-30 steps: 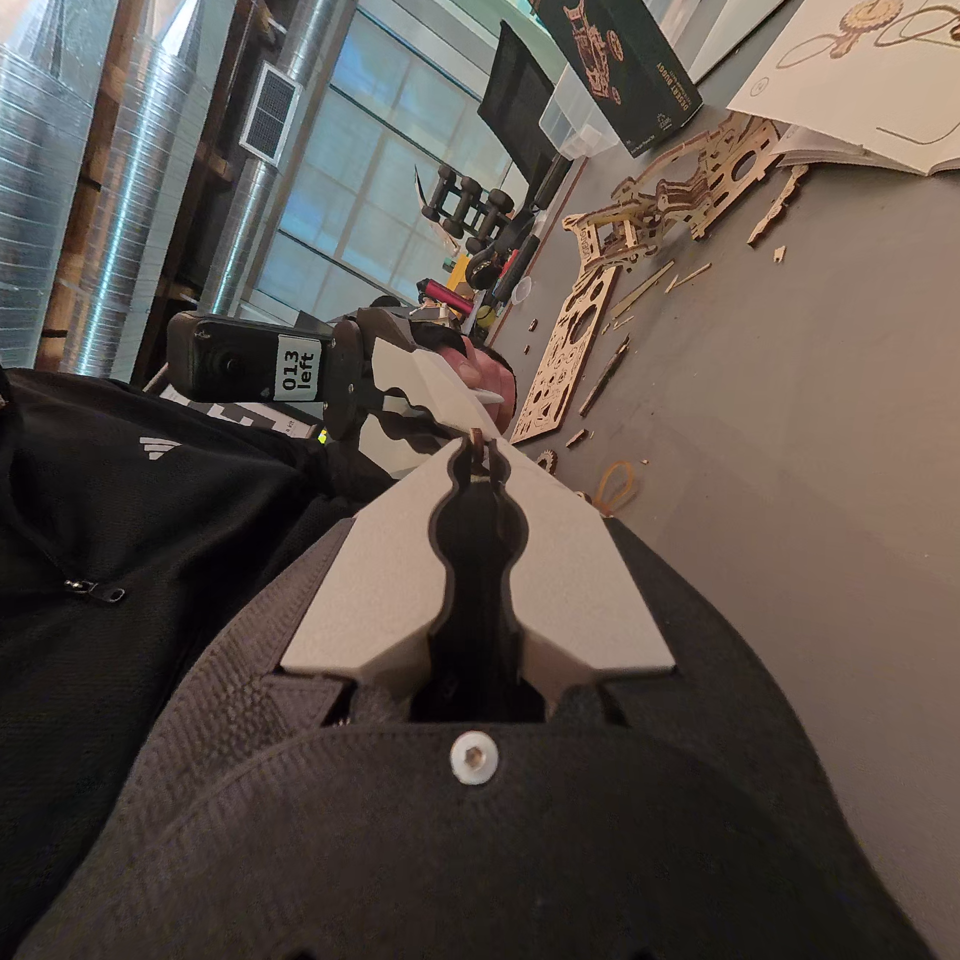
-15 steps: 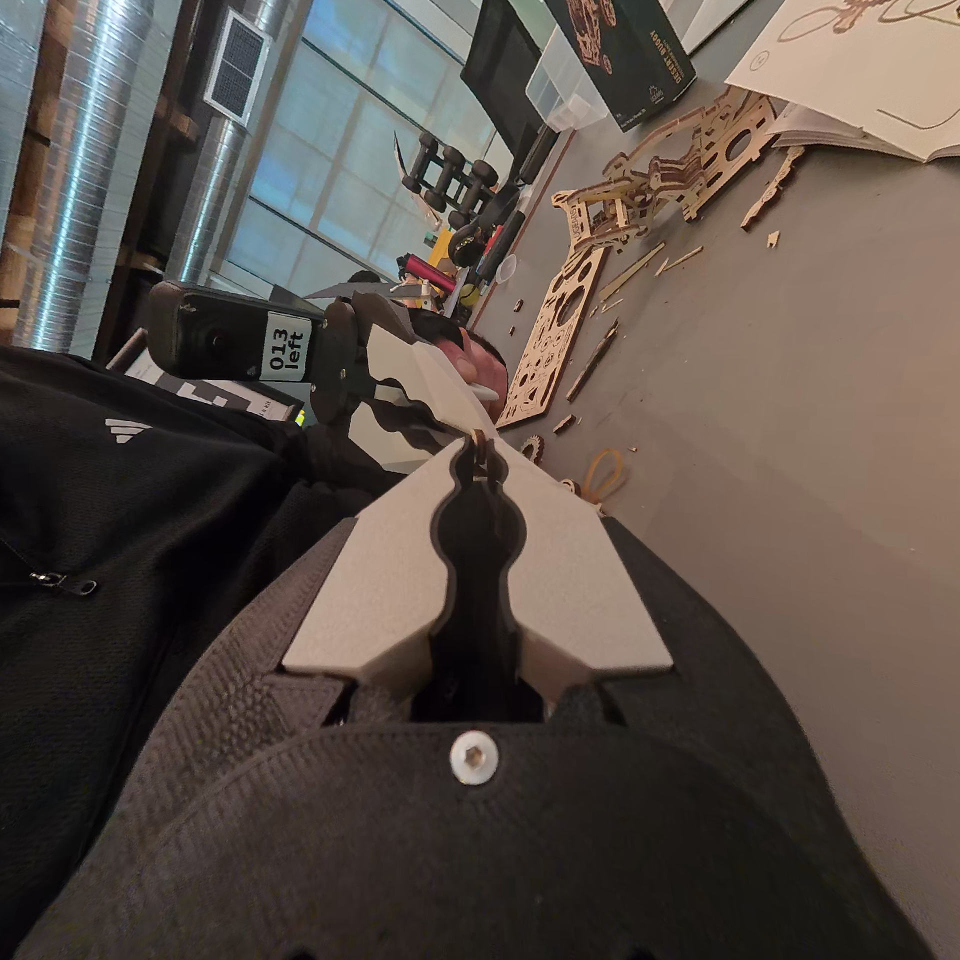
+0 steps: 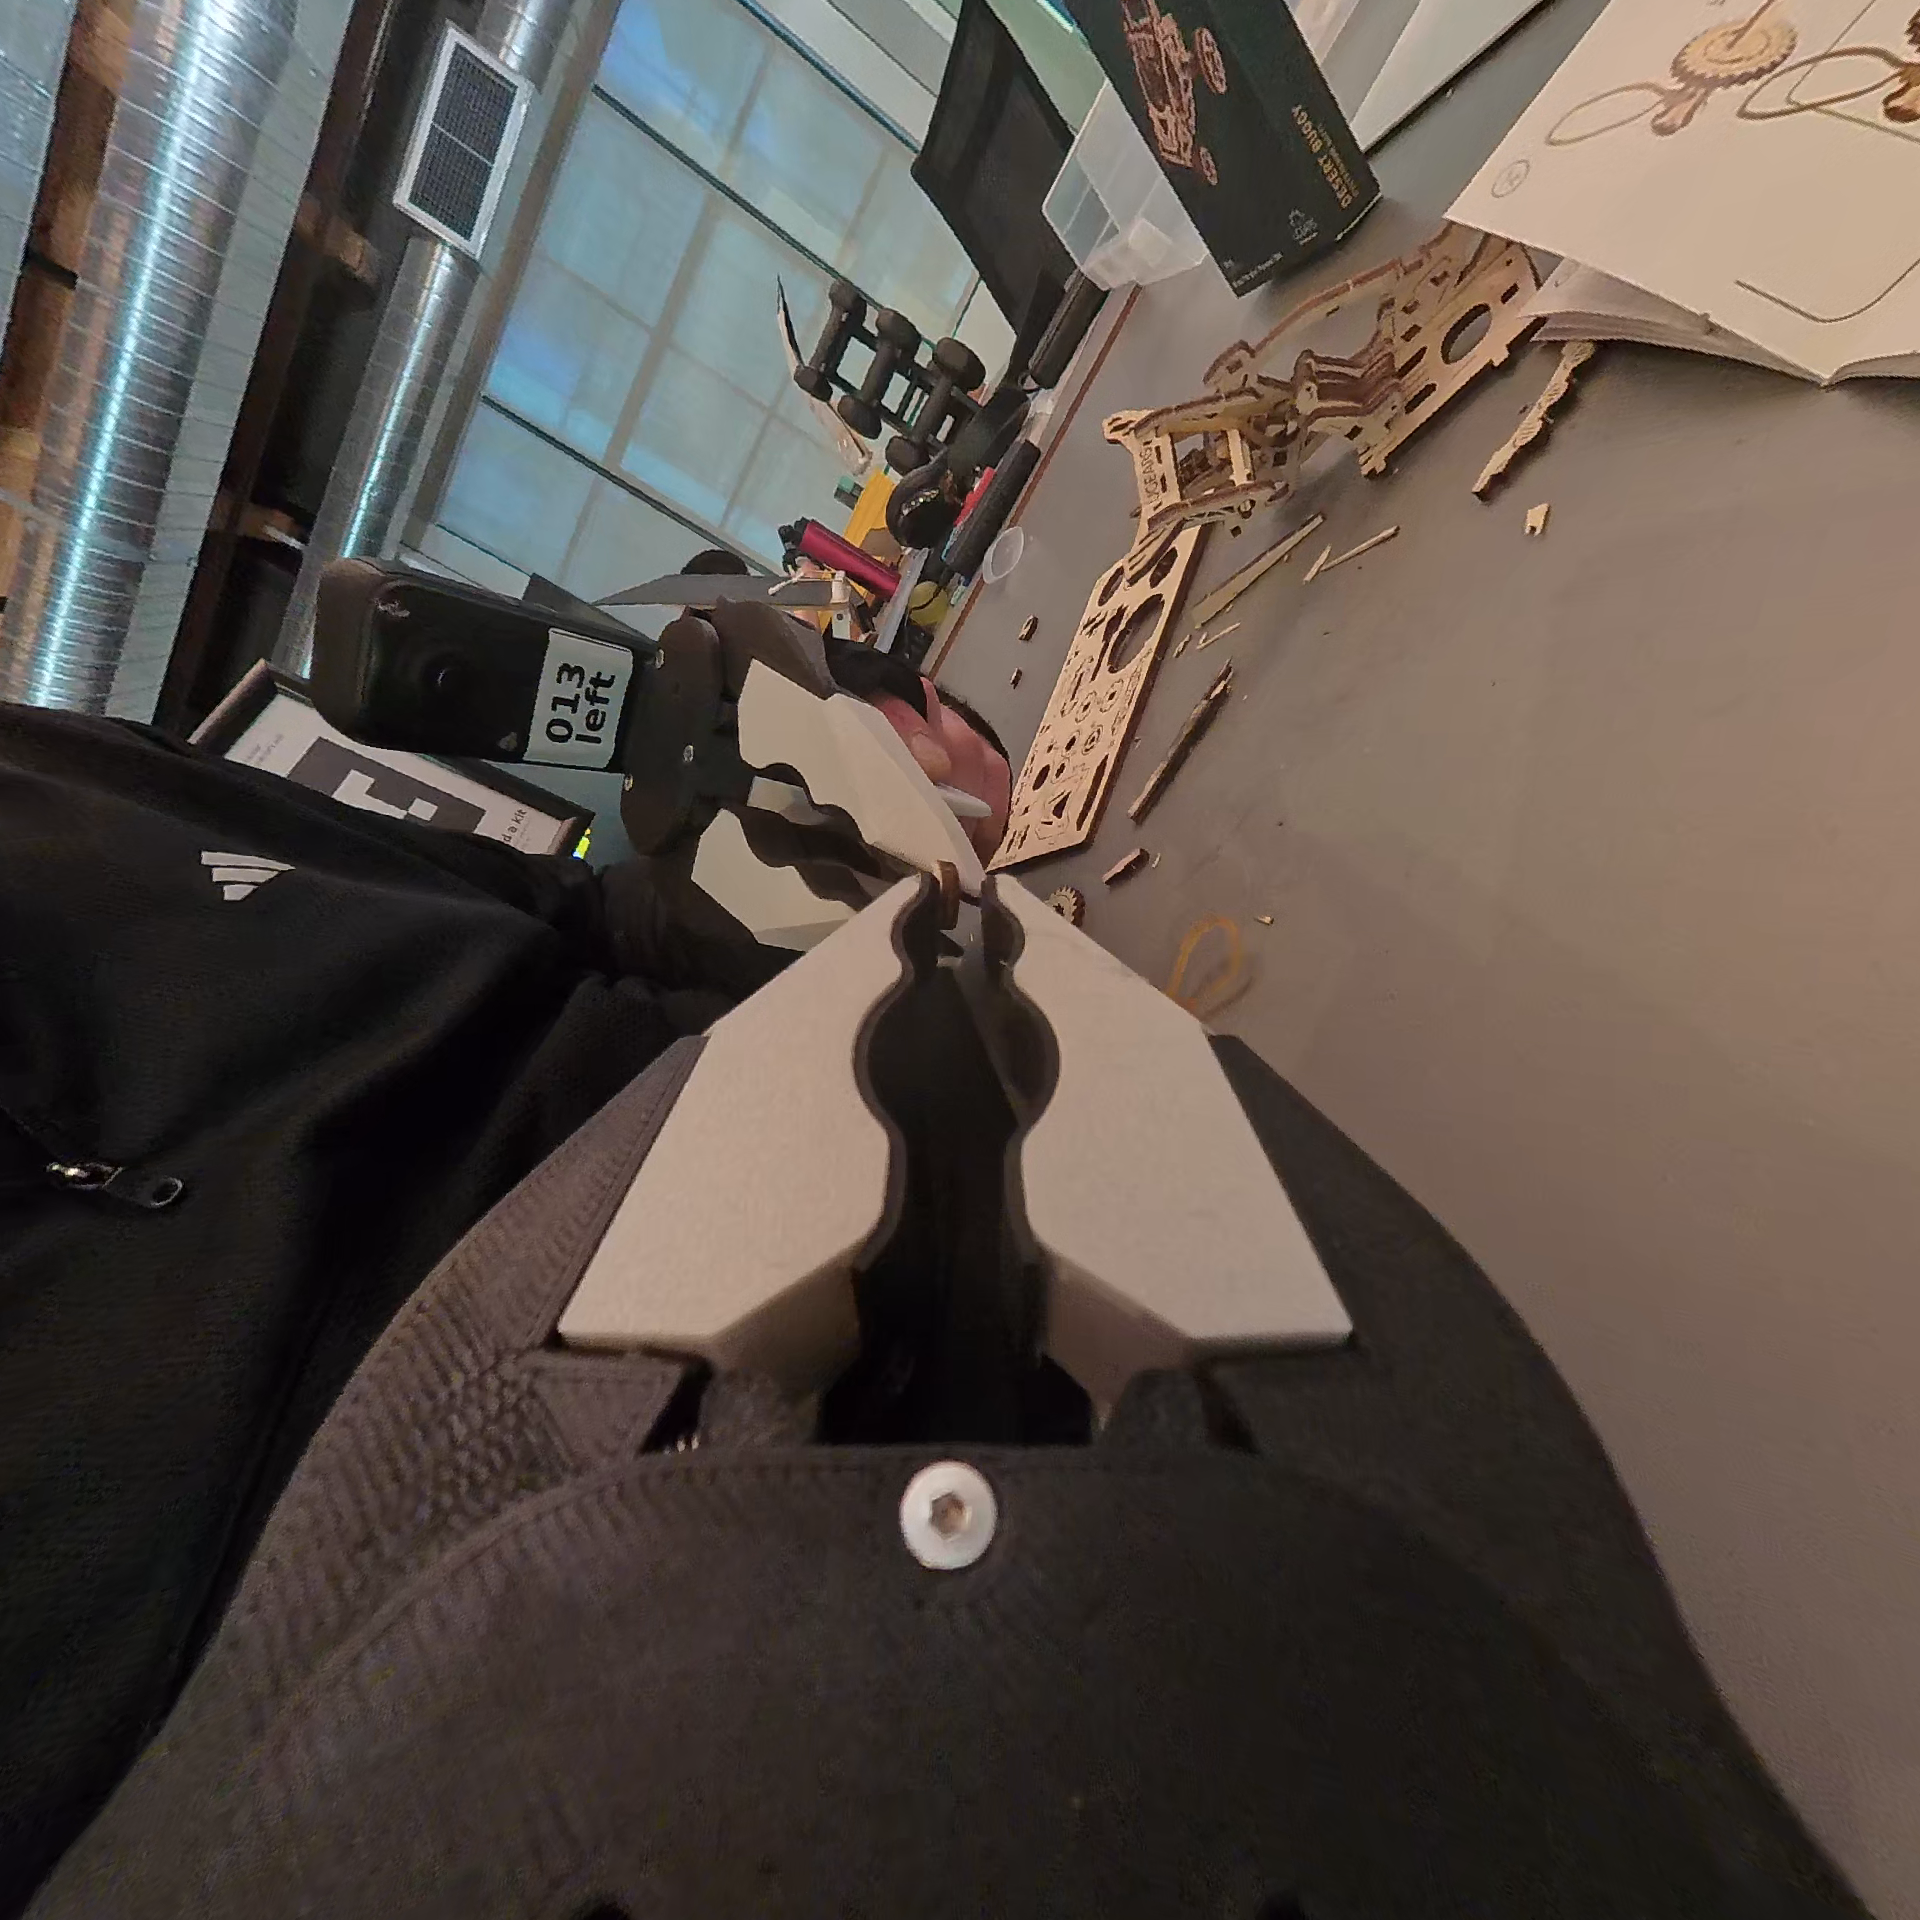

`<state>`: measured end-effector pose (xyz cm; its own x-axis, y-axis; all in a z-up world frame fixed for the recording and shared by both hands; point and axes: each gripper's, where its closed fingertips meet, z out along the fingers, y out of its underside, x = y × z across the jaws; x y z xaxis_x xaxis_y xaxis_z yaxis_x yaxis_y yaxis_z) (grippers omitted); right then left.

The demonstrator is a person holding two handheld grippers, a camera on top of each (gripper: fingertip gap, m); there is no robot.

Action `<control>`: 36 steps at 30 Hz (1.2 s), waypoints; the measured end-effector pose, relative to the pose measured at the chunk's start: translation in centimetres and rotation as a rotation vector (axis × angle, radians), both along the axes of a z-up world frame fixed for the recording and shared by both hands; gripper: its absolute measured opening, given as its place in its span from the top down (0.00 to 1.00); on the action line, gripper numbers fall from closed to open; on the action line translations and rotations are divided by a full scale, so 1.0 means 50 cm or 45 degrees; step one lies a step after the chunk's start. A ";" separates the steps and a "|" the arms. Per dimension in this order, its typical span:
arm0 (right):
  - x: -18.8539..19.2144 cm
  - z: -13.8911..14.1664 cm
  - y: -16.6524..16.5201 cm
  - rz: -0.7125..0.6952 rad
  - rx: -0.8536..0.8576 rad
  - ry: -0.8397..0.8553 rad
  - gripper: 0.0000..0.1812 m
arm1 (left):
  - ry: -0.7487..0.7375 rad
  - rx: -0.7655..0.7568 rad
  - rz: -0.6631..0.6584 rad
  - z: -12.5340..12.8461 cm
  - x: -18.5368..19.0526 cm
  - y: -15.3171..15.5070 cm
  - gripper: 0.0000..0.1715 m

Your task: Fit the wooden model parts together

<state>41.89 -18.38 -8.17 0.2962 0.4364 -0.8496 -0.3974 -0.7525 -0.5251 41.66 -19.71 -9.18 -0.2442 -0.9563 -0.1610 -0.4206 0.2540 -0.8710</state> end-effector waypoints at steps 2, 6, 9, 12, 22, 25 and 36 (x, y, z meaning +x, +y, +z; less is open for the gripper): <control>0.000 0.001 0.000 -0.003 0.003 -0.001 0.98 | -0.002 -0.001 0.001 0.001 0.000 0.000 0.96; 0.003 0.004 0.001 -0.011 0.007 -0.002 0.97 | -0.007 -0.008 0.003 0.003 0.000 0.000 0.96; 0.003 0.005 0.001 -0.013 0.009 -0.006 0.96 | -0.015 -0.021 0.009 0.006 -0.002 0.001 0.96; 0.005 0.009 0.003 -0.026 0.016 -0.015 0.94 | -0.023 -0.030 0.023 0.012 -0.007 0.004 0.96; -0.054 0.036 0.008 0.070 0.215 -0.371 0.87 | -0.021 -0.031 0.165 0.038 -0.073 0.035 0.96; -0.097 0.045 0.017 0.136 0.276 -0.501 0.88 | -0.008 -0.033 0.223 0.045 -0.111 0.041 0.95; -0.325 0.058 0.066 0.406 0.440 -0.765 0.88 | 0.096 -0.015 0.630 0.044 -0.389 0.136 0.96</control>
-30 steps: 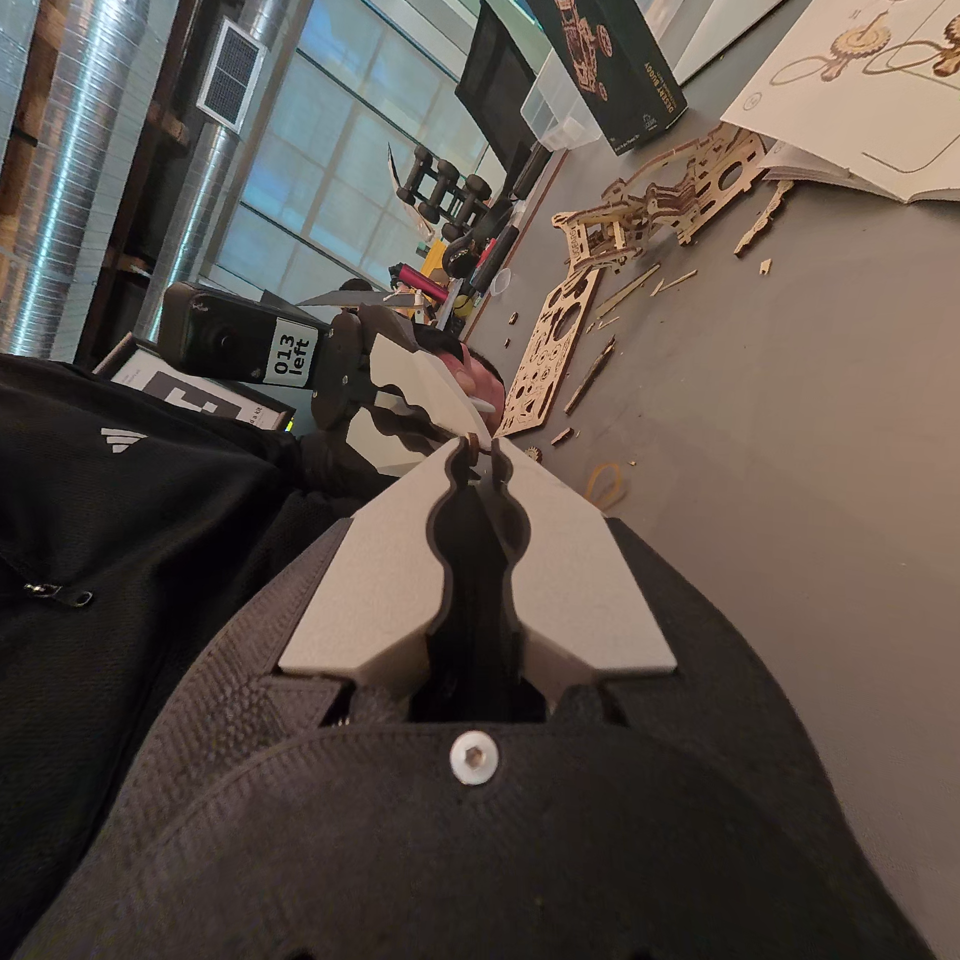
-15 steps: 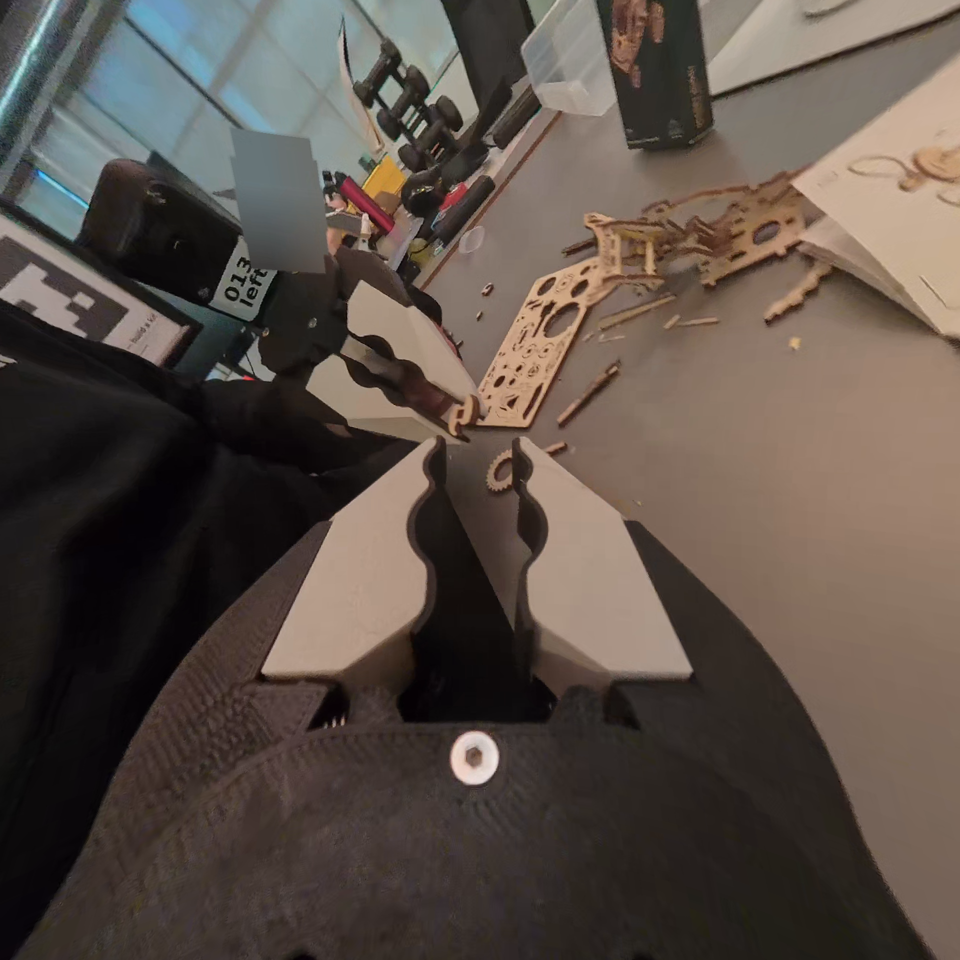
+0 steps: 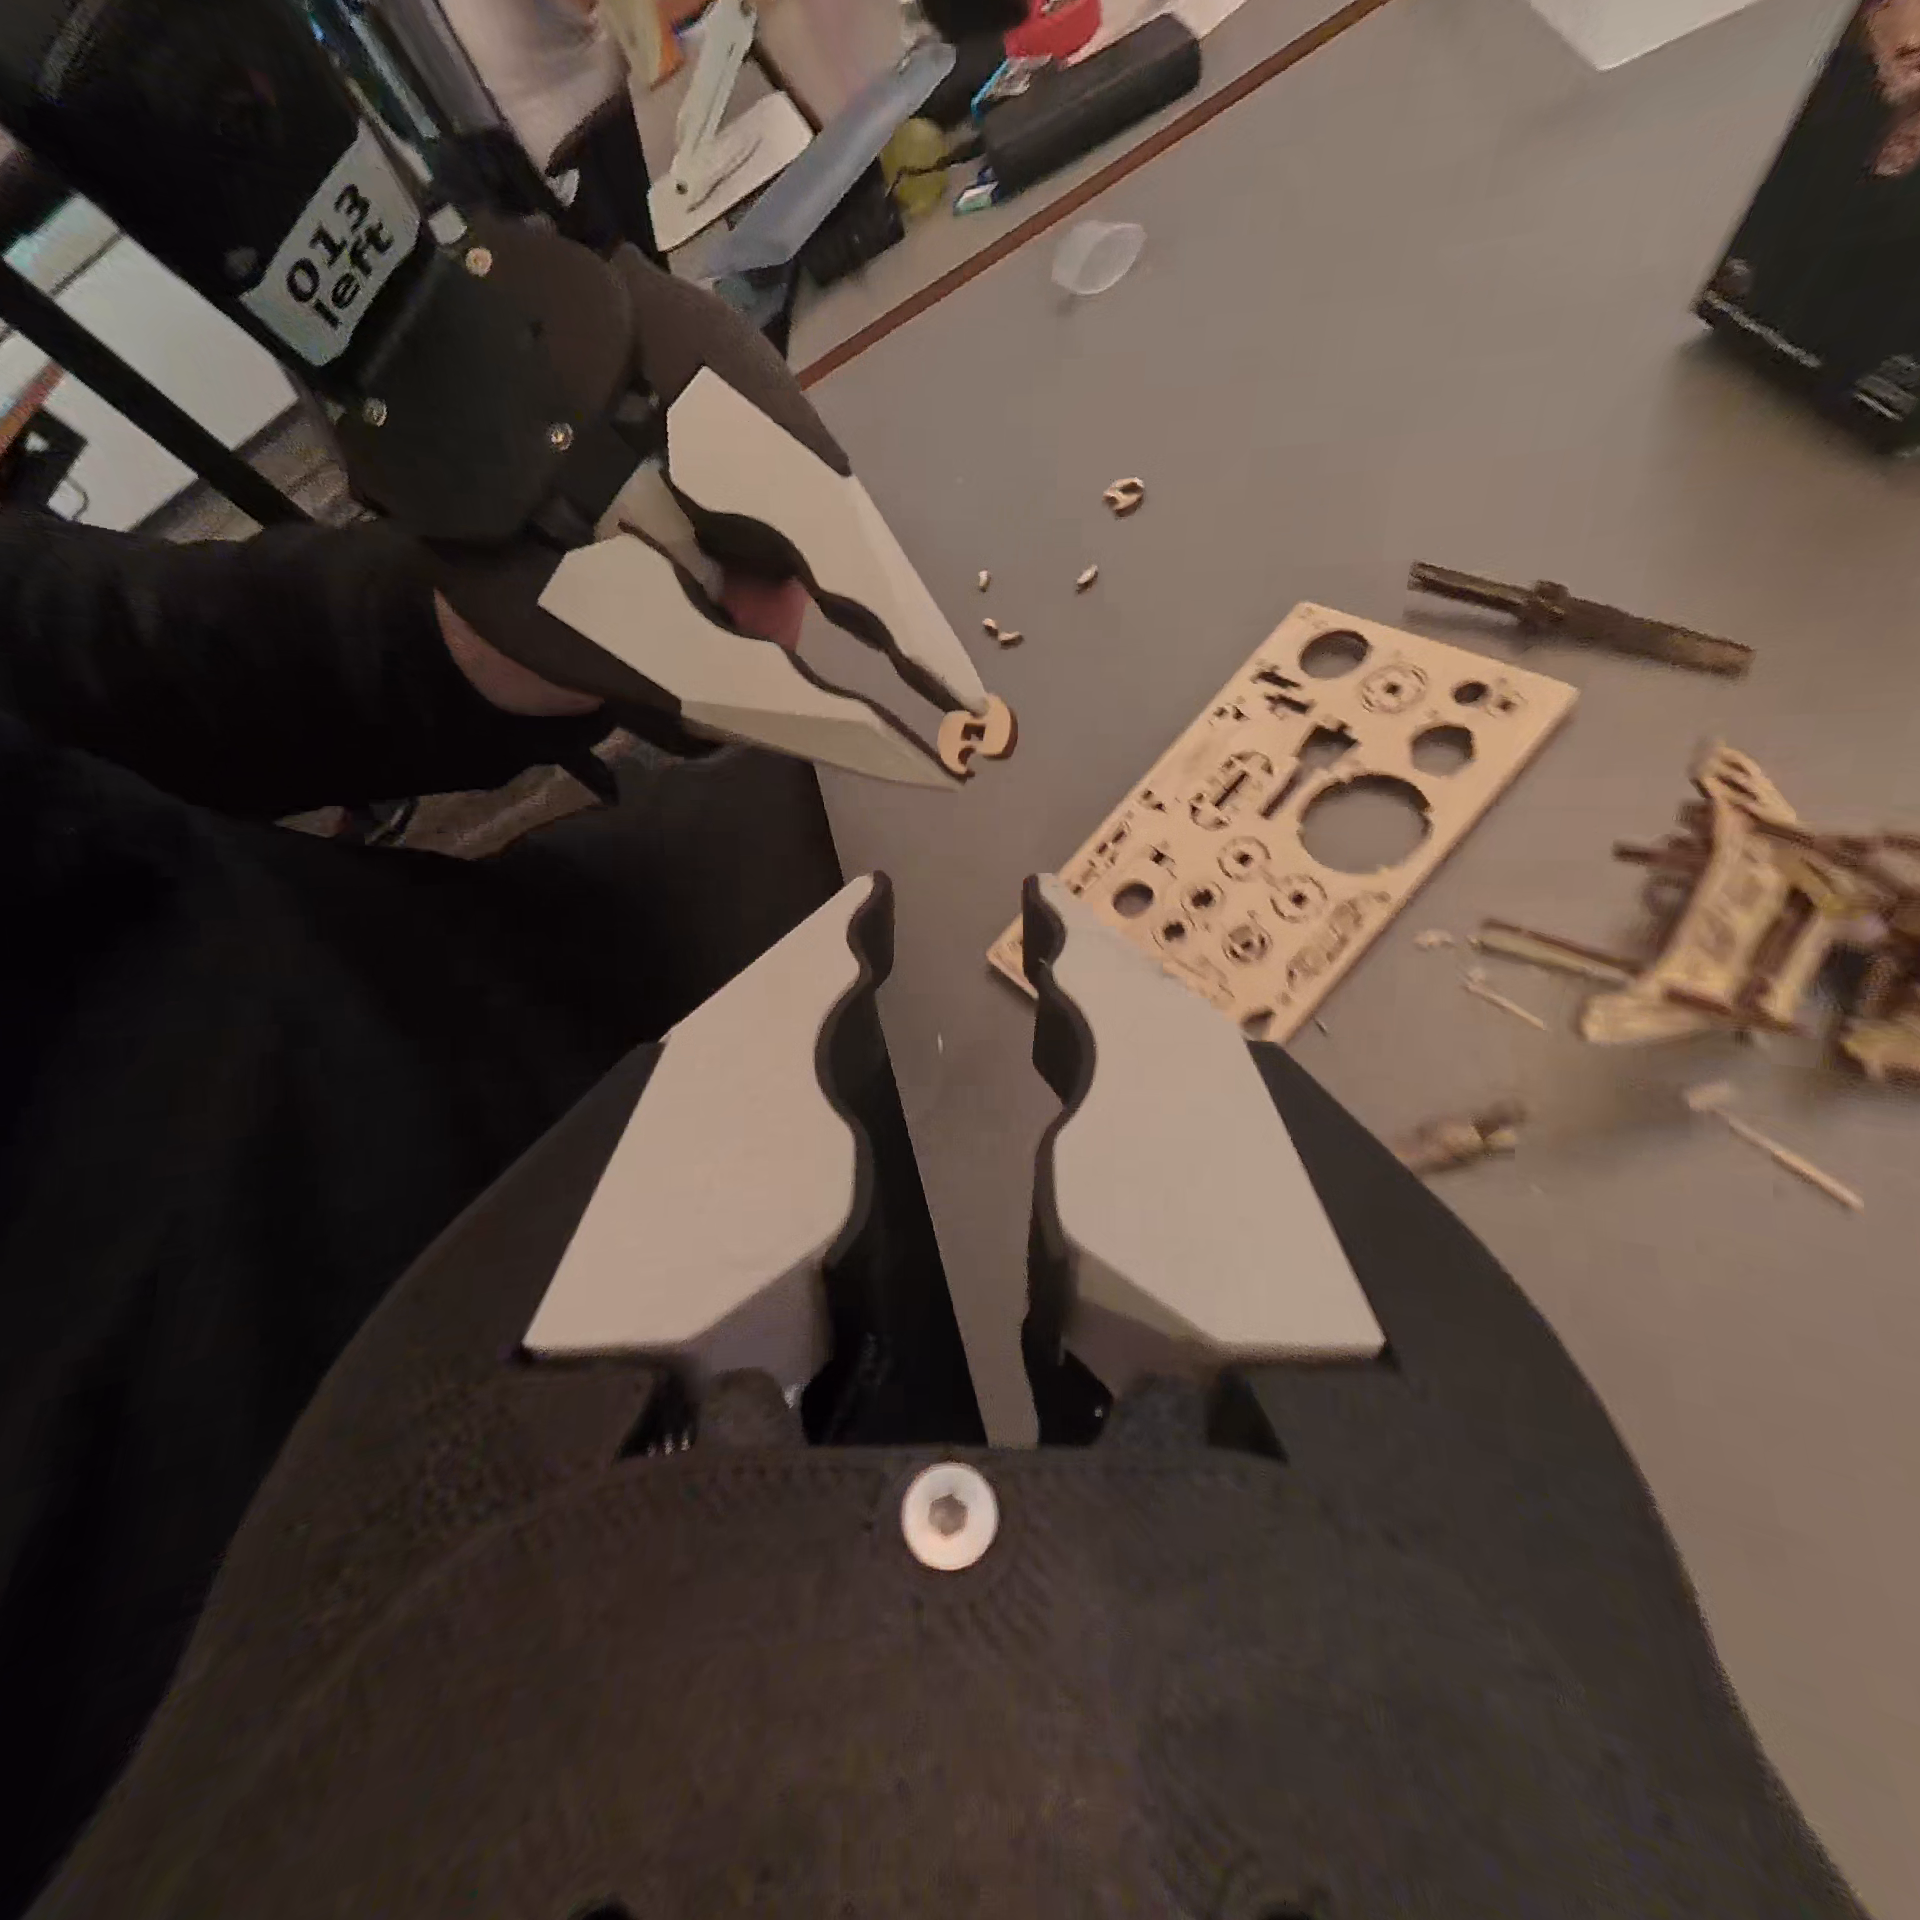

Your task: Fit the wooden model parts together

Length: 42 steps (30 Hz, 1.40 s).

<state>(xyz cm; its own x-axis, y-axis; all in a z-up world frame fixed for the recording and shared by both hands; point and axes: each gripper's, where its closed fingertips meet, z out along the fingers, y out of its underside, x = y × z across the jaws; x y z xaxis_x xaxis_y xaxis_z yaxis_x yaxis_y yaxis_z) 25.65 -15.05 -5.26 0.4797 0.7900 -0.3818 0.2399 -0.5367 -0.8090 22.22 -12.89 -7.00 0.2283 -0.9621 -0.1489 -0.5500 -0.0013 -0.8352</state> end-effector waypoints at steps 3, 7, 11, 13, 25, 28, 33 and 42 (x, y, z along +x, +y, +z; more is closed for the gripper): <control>-0.067 -0.010 0.016 0.068 -0.002 -0.034 0.88 | 0.071 -0.021 0.091 -0.021 -0.092 0.028 0.96; -0.149 -0.031 0.028 0.151 -0.023 -0.089 0.89 | 0.141 -0.023 0.195 -0.047 -0.194 0.064 0.95; -0.197 -0.051 0.057 0.164 -0.037 -0.137 0.89 | 0.147 -0.109 0.221 -0.065 -0.265 0.103 0.95; -0.212 -0.063 0.071 0.159 -0.064 -0.147 0.88 | 0.156 -0.157 0.197 -0.075 -0.286 0.111 0.95; -0.287 -0.129 0.088 0.197 -0.128 -0.244 0.89 | 0.186 -0.270 -0.042 -0.163 -0.257 0.079 0.95; -0.295 -0.140 0.095 0.193 -0.131 -0.262 0.89 | 0.145 -0.274 -0.045 -0.168 -0.236 0.077 0.95; -0.303 -0.153 0.108 0.190 -0.132 -0.280 0.89 | 0.130 -0.247 0.020 -0.165 -0.238 0.092 0.95; -0.301 -0.175 0.121 0.202 -0.134 -0.349 0.90 | 0.250 -0.226 0.001 -0.183 -0.237 0.074 0.93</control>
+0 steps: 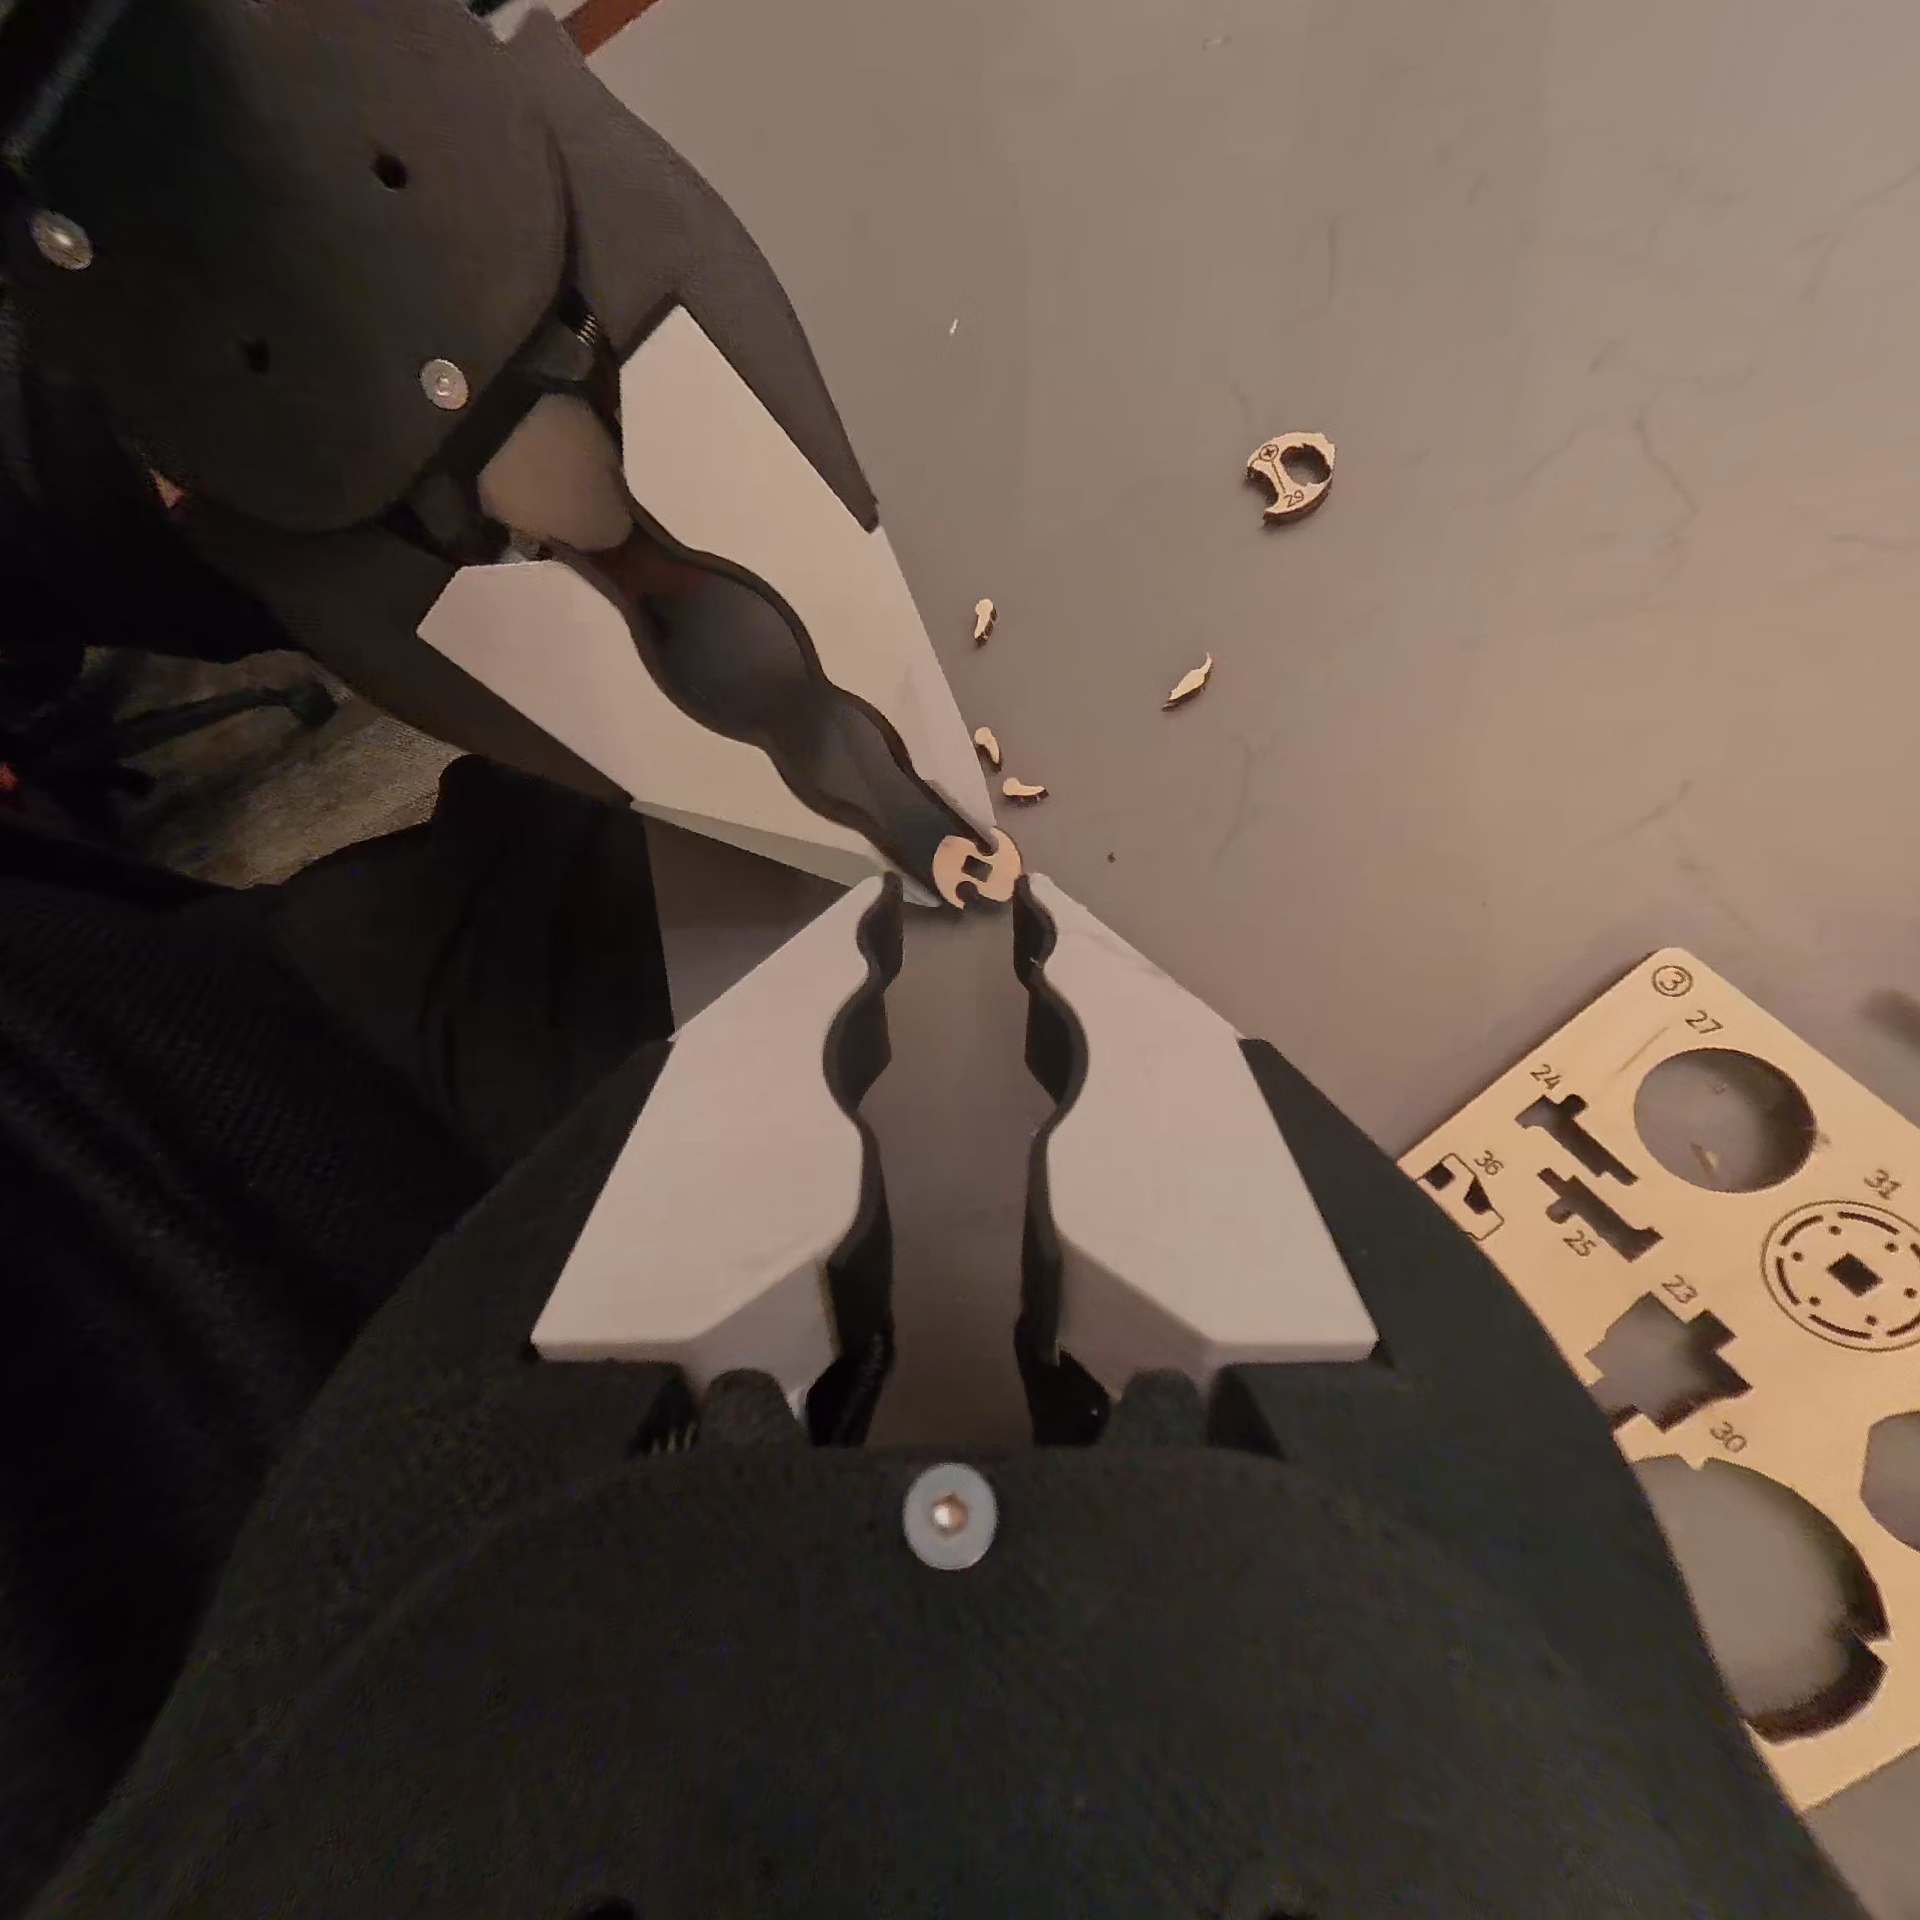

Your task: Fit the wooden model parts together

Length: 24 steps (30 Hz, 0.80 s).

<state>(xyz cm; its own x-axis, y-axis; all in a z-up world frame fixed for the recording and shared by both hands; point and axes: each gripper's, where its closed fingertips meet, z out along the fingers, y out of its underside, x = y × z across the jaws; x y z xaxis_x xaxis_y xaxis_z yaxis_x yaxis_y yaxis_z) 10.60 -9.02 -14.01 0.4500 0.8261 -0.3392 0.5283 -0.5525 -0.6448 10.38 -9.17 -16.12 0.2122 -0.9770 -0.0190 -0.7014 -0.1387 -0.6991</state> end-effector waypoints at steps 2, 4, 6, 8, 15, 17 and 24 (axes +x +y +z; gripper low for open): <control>0.000 -0.006 -0.002 0.010 0.003 -0.017 0.90 | 0.024 0.015 -0.015 -0.001 -0.005 -0.004 0.90; -0.002 -0.009 -0.003 0.016 0.015 -0.029 0.90 | 0.018 0.011 -0.016 0.006 -0.011 -0.007 0.86; -0.004 -0.011 -0.003 0.021 0.031 -0.043 0.89 | 0.027 0.029 -0.012 0.013 -0.022 -0.003 0.85; -0.006 -0.015 -0.002 0.023 0.049 -0.059 0.89 | 0.030 0.042 0.025 0.020 -0.035 0.010 0.85; -0.013 -0.028 -0.004 0.041 0.114 -0.136 0.88 | 0.049 0.024 0.038 0.014 -0.029 0.015 0.87; -0.010 -0.027 -0.004 0.036 0.103 -0.128 0.88 | 0.067 0.046 0.028 0.013 -0.022 0.024 0.87; -0.004 -0.025 -0.011 0.040 0.092 -0.121 0.89 | 0.086 -0.044 0.005 -0.001 -0.014 0.009 0.86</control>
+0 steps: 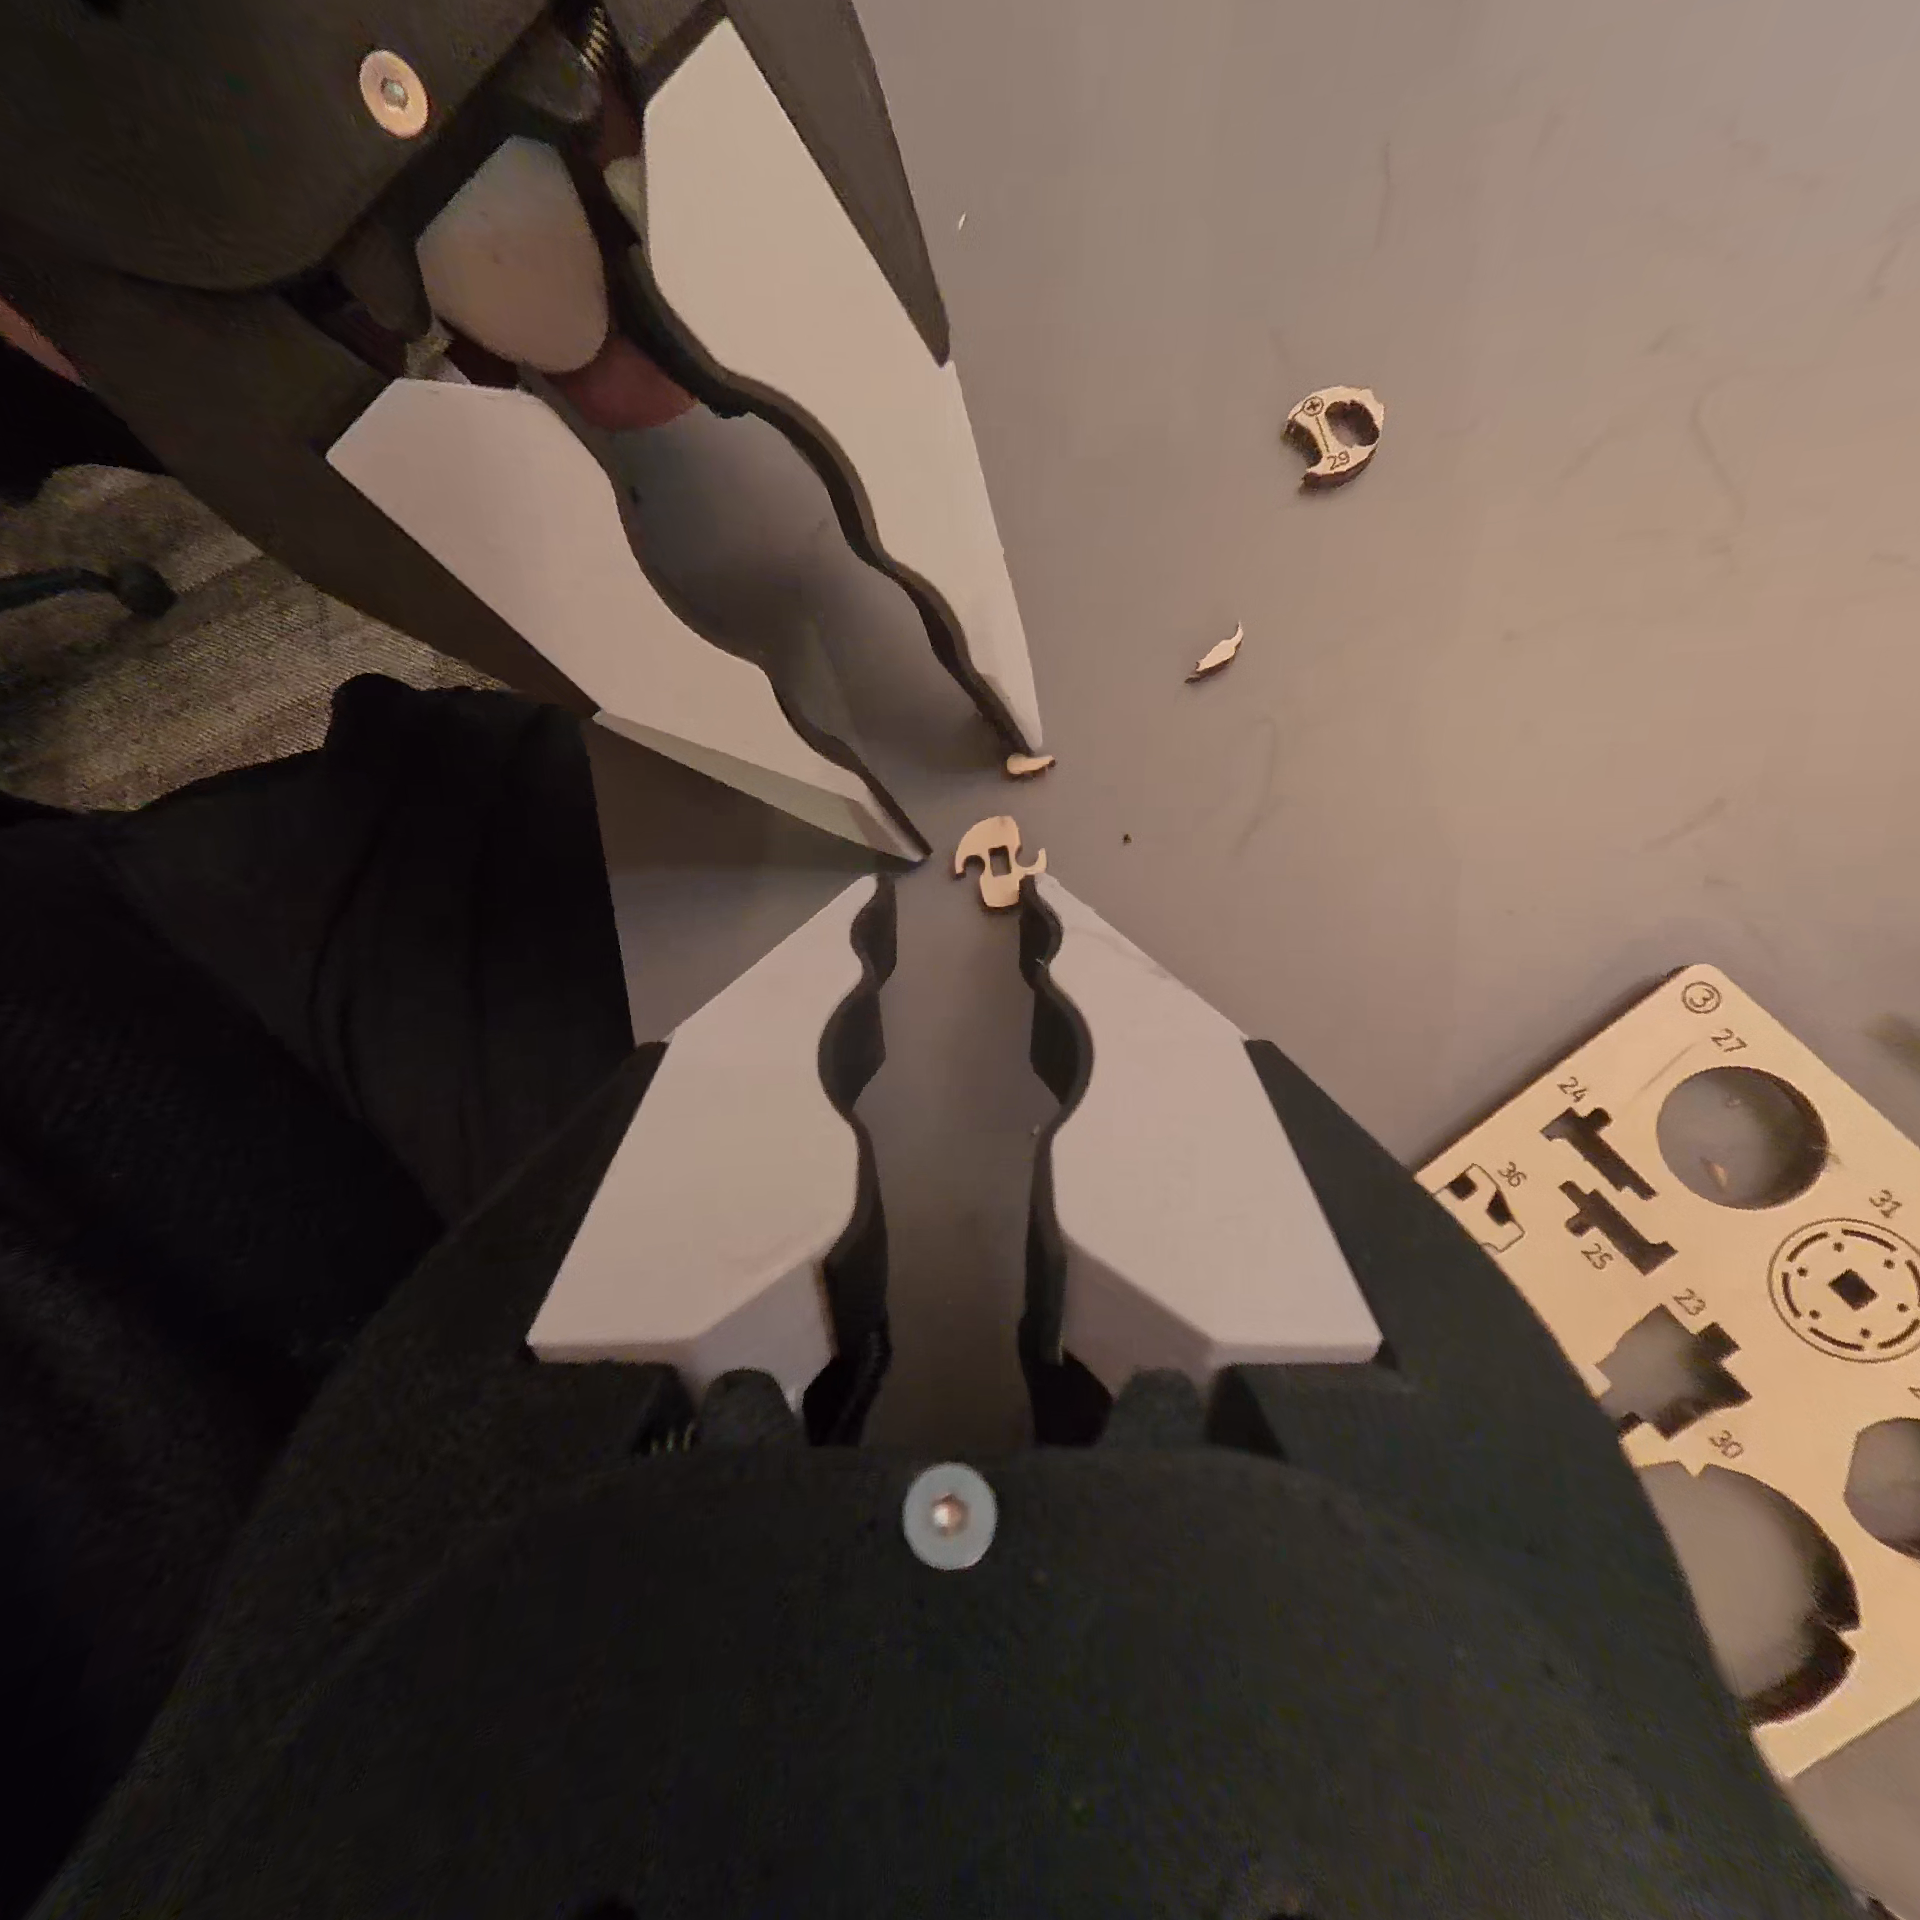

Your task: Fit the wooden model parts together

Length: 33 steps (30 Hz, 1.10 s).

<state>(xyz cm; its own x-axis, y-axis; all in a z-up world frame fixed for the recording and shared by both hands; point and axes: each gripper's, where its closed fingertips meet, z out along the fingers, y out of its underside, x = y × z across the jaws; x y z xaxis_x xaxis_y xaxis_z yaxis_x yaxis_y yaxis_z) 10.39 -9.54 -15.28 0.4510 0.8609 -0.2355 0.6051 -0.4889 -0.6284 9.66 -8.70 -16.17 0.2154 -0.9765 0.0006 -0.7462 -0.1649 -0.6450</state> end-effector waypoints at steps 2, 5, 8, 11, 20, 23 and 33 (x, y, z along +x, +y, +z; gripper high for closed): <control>-0.002 0.000 -0.005 0.008 -0.047 0.029 0.90 | -0.006 -0.017 -0.017 0.000 0.005 -0.009 0.87; -0.002 0.000 -0.009 0.017 -0.070 0.042 0.90 | -0.018 -0.046 -0.022 0.001 0.009 -0.021 0.88; 0.003 0.001 -0.008 0.010 -0.062 0.042 0.89 | -0.042 -0.064 -0.012 0.006 0.006 -0.022 0.87; 0.003 0.000 -0.005 -0.004 -0.056 0.049 0.88 | -0.066 -0.104 -0.015 0.009 0.007 -0.026 0.86; 0.003 -0.011 0.011 0.000 0.008 0.000 0.93 | -0.081 -0.129 -0.028 0.008 0.014 -0.036 0.87; 0.003 -0.012 0.013 -0.002 0.011 0.001 0.96 | -0.087 -0.137 -0.023 0.008 0.012 -0.037 0.87; -0.007 -0.007 0.013 -0.018 0.014 0.039 0.99 | -0.124 -0.156 -0.008 0.015 0.007 -0.045 0.90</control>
<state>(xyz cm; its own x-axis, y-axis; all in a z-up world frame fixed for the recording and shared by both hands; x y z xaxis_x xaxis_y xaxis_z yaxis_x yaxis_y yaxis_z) 10.06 -8.89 -15.63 0.4560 0.8571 -0.2396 0.5787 -0.4901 -0.6519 10.03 -10.97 -15.43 0.2022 -0.9692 0.1403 -0.6825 -0.2422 -0.6896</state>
